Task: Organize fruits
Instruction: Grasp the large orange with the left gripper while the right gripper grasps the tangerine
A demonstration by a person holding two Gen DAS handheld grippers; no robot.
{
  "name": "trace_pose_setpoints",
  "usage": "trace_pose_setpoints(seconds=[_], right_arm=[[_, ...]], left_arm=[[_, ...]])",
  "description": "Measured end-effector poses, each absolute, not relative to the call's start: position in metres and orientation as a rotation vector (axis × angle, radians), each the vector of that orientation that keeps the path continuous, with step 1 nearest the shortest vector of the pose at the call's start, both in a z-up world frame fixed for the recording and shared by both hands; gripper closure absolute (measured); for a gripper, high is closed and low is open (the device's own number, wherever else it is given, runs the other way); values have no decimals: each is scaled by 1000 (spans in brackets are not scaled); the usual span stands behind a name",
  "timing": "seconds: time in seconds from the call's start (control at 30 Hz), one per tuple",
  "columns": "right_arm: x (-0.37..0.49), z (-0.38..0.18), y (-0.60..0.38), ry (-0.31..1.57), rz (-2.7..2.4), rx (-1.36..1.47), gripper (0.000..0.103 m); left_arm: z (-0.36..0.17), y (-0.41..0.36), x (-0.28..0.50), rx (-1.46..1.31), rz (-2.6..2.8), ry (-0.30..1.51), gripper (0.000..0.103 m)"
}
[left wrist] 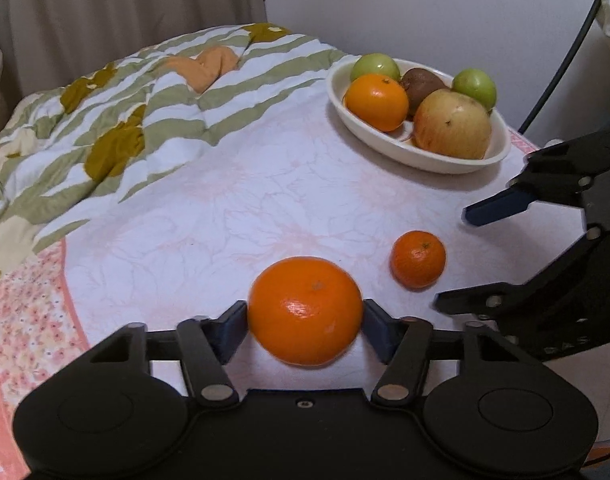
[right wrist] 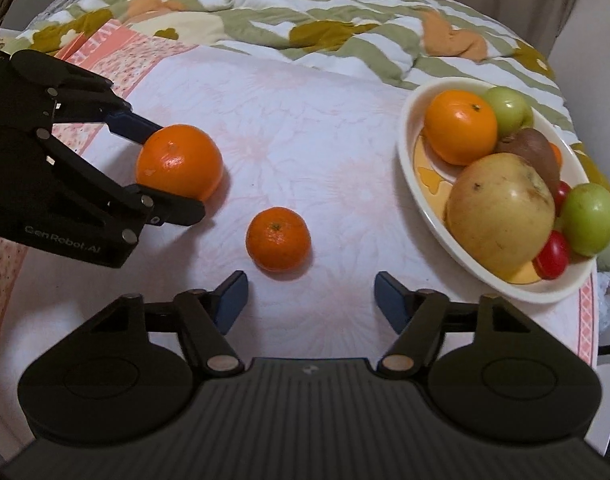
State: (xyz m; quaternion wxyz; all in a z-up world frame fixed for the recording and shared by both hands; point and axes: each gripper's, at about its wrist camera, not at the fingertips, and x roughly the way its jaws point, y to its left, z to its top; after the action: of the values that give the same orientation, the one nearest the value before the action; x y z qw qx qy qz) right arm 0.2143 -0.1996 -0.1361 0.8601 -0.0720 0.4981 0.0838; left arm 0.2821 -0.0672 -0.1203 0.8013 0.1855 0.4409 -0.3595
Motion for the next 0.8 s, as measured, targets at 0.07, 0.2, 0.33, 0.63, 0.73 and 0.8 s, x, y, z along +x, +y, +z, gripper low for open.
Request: trace_pose_setpoints(seconds=[0.07,0.2,0.33,0.63,0.73,0.8], right_arm=[[216,-136,-198,1042,188,-160,23],[221,-137,-194,1034,210,-172,30],[224,-138,-187,1019,232,-190,32],[229,-138,-181,1005,255,-192,51],[228,-136,-178,998,244,-198,52],[225,-133,-178,992,236,-192,52]], left_arm=[[-120,-68,281,410,-775,938,38],[-119,-66,278,429,-766,931,39],[-120,-61,276,423,-753,936,39],[-119,-55,271,389,-737,940,39],[-116,-53,268,381,-730,930,39],[-111,-52,265,372,-726,918,39]])
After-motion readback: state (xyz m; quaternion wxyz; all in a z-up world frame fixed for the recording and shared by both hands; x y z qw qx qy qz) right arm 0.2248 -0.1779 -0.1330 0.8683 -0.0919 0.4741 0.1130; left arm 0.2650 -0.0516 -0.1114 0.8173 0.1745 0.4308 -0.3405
